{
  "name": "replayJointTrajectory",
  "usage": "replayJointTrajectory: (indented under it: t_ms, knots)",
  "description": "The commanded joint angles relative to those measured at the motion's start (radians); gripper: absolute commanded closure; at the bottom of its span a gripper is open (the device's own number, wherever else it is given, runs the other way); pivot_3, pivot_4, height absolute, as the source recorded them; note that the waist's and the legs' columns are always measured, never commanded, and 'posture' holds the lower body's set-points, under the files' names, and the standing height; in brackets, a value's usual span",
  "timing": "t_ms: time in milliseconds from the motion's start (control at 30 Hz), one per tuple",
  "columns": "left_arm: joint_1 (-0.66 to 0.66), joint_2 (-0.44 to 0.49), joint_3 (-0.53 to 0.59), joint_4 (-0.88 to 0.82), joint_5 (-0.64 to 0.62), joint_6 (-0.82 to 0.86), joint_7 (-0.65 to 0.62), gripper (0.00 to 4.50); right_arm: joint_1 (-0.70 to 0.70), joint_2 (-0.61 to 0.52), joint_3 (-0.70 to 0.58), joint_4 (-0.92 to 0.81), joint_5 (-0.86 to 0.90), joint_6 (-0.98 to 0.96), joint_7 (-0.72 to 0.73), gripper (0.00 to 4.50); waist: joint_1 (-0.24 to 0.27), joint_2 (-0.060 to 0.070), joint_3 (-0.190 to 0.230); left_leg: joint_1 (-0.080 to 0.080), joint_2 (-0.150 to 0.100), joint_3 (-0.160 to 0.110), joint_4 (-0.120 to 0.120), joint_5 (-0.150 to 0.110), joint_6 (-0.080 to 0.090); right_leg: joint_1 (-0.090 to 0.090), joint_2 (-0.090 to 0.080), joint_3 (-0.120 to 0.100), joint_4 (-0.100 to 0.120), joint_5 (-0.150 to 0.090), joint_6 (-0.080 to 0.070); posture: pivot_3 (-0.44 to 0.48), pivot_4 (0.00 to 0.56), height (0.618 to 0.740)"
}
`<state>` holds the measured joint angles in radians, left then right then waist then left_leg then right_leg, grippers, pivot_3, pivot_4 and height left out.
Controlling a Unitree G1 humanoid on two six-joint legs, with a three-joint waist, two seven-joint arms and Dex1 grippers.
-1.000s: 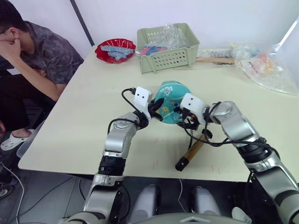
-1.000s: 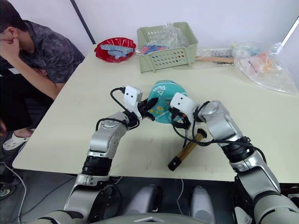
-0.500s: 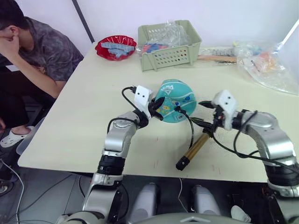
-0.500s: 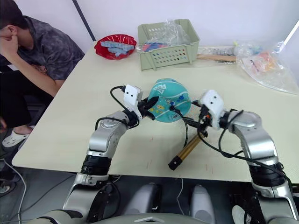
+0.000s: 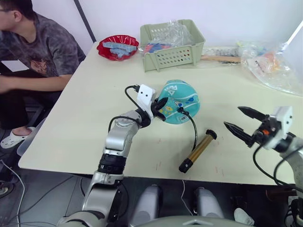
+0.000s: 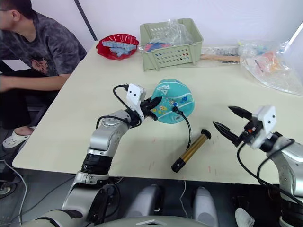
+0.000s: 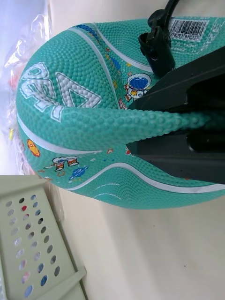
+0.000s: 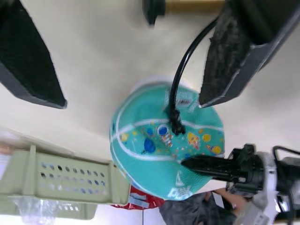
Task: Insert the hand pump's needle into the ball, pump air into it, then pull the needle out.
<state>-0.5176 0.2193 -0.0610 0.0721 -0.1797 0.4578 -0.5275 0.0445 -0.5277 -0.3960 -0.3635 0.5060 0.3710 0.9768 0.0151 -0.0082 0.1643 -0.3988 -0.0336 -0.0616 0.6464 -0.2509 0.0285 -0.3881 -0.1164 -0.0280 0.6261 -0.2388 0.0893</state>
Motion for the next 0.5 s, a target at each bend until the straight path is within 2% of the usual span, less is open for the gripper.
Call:
replayJointTrajectory:
  t_ms: [33, 267, 433, 500]
  knots:
    - [0.002, 0.01, -0.035, 0.057, 0.014, 0.032, -0.016, 4.5, 0.049, -0.021, -0.058, -0.014, 0.059, -0.085, 0.059, 0.0, 0.0, 0.0, 0.0, 0.0, 0.0, 0.0, 0.0, 0.0, 0.0, 0.0, 0.0, 0.0, 0.0, 0.0, 0.0, 0.0, 0.15, 0.74]
    - [0.001, 0.019, -0.044, 0.046, 0.009, 0.033, -0.031, 4.5, 0.149, -0.042, -0.091, 0.011, 0.123, -0.198, 0.17, 0.0, 0.001, 0.0, 0.0, 0.0, 0.001, -0.001, 0.002, 0.0, 0.0, 0.002, 0.0, -0.001, 0.0, 0.0, 0.001, 0.0, 0.15, 0.74]
    - [0.006, 0.009, -0.027, 0.03, -0.01, 0.03, -0.031, 4.5, 0.15, -0.051, -0.097, 0.05, 0.138, -0.252, 0.19, 0.0, 0.001, 0.0, 0.0, 0.0, 0.001, -0.001, 0.002, 0.0, 0.0, 0.002, 0.0, -0.001, 0.0, 0.0, 0.0, 0.0, 0.15, 0.74]
    - [0.003, -0.002, -0.005, 0.015, -0.033, 0.033, -0.026, 3.62, 0.147, -0.056, -0.092, 0.062, 0.141, -0.265, 0.191, 0.0, 0.001, 0.0, 0.0, 0.0, 0.001, -0.002, 0.002, 0.0, 0.0, 0.002, 0.0, -0.001, 0.0, 0.0, 0.0, 0.0, 0.15, 0.74]
